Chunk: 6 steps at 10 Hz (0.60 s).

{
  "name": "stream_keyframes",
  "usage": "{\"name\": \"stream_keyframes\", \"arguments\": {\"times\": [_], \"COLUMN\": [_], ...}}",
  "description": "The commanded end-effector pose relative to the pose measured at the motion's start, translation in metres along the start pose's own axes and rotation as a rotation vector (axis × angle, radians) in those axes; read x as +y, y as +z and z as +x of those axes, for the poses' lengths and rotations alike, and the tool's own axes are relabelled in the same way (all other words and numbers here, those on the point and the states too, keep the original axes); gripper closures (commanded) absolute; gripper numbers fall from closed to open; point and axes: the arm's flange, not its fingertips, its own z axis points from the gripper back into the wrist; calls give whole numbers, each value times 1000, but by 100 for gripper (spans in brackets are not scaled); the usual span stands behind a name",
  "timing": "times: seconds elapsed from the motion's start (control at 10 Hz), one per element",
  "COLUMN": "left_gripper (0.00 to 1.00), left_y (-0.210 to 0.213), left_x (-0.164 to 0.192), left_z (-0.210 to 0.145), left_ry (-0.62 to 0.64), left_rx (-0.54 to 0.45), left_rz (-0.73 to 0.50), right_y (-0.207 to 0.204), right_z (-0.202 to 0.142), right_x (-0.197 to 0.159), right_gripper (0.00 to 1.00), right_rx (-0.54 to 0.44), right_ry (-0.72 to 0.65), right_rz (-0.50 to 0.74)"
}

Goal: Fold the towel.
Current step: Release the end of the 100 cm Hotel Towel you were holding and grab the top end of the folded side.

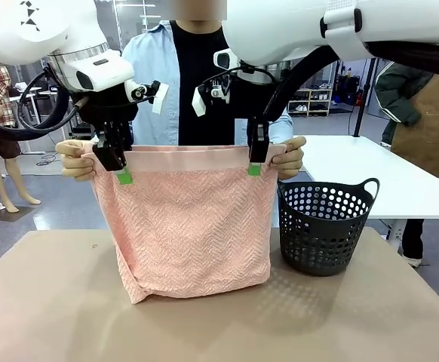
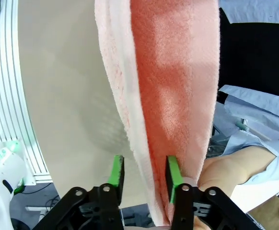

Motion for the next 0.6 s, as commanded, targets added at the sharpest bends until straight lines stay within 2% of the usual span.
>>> {"name": "stream_keyframes", "arguments": {"times": [0.0, 0.1, 0.2, 0.3, 0.4, 0.5], "left_gripper": [0, 0, 13, 5, 0, 0], "left_y": [18, 30, 41, 51, 59, 67], "left_x": [-2, -2, -3, -4, -4, 2], "left_z": [-4, -5, -6, -5, -4, -4], "left_ry": [26, 44, 57, 54, 57, 53], "left_rx": [24, 17, 16, 15, 20, 33], "left_rz": [8, 17, 19, 22, 34, 62], "right_y": [18, 35, 50, 59, 65, 69], "right_z": [-1, -2, -2, -1, -1, 0], "right_x": [3, 3, 3, 2, 1, -1], "right_gripper": [0, 0, 10, 2, 0, 0], "right_rx": [6, 4, 3, 10, 10, 12], "right_ry": [-3, 1, 1, 5, 11, 52], "right_rz": [-31, -58, -84, -102, -114, -132]}}
